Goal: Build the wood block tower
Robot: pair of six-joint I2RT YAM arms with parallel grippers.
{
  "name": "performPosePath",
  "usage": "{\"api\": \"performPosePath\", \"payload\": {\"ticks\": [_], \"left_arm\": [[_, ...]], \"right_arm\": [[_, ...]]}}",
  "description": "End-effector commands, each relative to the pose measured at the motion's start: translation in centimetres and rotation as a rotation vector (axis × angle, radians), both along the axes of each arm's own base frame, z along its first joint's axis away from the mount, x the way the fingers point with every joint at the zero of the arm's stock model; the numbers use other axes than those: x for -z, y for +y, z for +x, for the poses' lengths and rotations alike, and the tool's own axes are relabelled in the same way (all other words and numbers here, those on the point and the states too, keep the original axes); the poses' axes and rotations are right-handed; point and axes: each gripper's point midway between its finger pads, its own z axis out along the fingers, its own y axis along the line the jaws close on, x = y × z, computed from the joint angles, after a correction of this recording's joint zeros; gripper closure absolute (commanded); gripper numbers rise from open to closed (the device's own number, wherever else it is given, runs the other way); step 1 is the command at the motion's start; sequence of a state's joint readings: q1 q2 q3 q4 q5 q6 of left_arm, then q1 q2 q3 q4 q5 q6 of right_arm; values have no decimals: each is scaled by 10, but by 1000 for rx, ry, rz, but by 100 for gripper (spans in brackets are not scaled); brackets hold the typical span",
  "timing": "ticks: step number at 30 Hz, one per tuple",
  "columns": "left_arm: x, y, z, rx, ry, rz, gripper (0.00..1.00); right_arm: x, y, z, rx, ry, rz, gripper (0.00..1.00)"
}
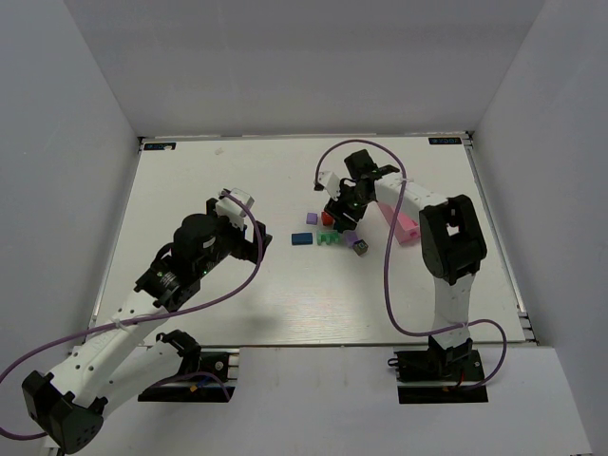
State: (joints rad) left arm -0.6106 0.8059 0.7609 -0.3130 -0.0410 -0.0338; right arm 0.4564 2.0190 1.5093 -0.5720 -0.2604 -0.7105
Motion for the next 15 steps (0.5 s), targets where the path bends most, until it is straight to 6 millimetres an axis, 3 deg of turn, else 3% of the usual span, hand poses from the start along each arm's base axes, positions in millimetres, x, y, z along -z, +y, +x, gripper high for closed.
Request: {"api": "performPosePath", "payload": {"ticks": [1,15], "left_arm": [[0,-1,0,6,-2,-6,0],[0,-1,0,6,-2,-6,0]], "right_arm": [[-7,8,12,-10,-33,20,37],[-6,11,16,-29,-42,30,38]]}}
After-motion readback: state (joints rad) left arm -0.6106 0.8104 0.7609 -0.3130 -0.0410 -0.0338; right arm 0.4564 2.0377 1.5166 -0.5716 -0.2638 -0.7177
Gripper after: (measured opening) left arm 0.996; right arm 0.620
